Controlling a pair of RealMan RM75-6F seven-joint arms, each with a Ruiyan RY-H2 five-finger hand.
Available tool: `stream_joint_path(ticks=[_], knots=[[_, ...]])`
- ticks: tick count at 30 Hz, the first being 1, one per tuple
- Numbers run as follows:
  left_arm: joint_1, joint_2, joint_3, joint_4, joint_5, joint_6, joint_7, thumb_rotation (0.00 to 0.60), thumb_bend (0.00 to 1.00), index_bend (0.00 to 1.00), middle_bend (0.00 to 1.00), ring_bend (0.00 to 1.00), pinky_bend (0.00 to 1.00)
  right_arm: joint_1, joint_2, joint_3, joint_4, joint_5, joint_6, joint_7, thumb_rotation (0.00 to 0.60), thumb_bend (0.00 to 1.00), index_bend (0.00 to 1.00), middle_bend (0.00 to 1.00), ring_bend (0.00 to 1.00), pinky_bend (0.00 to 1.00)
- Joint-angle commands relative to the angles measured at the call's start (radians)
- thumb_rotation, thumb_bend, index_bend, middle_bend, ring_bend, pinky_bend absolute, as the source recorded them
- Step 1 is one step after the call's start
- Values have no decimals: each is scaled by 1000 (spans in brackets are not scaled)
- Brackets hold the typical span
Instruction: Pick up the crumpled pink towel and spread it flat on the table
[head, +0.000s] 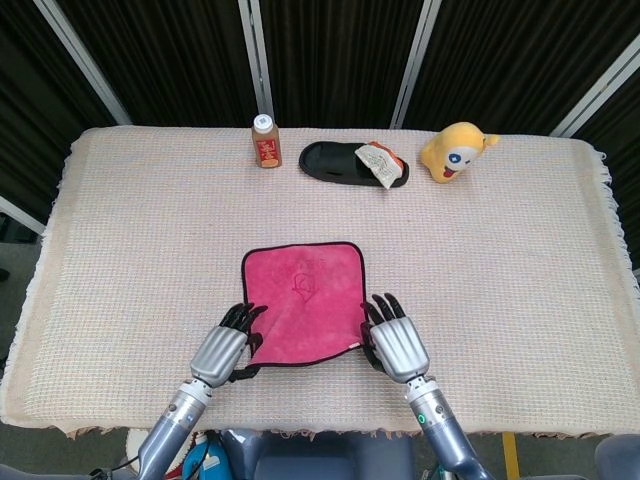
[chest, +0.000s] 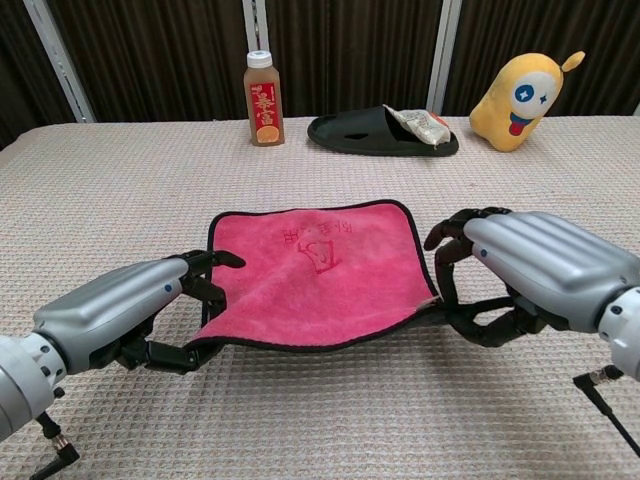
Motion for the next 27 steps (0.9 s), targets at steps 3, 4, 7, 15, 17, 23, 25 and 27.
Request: stream_joint_path(ticks=[3,4,7,15,17,23,25,27], knots=[[3,15,7,-16,2,-17,11,600,527,578,64,0,0,-10,9,-2,-15,-12,-14,-17,600,566,646,231,123,112],[3,22,9,-23,2,-23,16,600,527,575,64,0,0,-14,14,-6,-22,-13,-18,-23,600,566,646,231,123,112],[2,37,15,-37,-1,-37,31,600,507,558,63,0,0,-18,23,-9,-34,-19,-27,-25,600,566,643,230,120,112],[-3,82,23,-79,-19,-70,71,600,294,440,37,0,0,-27,52,-23,-62,-15,-52,-47,600,503,262,93,17,67],[-5,99,25,-95,-24,-79,77,600,251,378,23,0,0,-30,61,-27,-78,-8,-56,-70,600,435,114,48,1,47],[-9,160,36,-151,-39,-110,81,600,100,178,0,0,0,-42,81,-34,-117,6,-49,-143,600,334,0,0,0,11],[-10,191,40,-177,-43,-119,81,600,46,135,0,0,0,-47,93,-34,-141,20,-43,-176,600,305,0,0,0,3],[-10,209,40,-192,-47,-123,75,600,11,98,0,0,0,-51,102,-33,-157,27,-39,-194,600,282,0,0,0,0]])
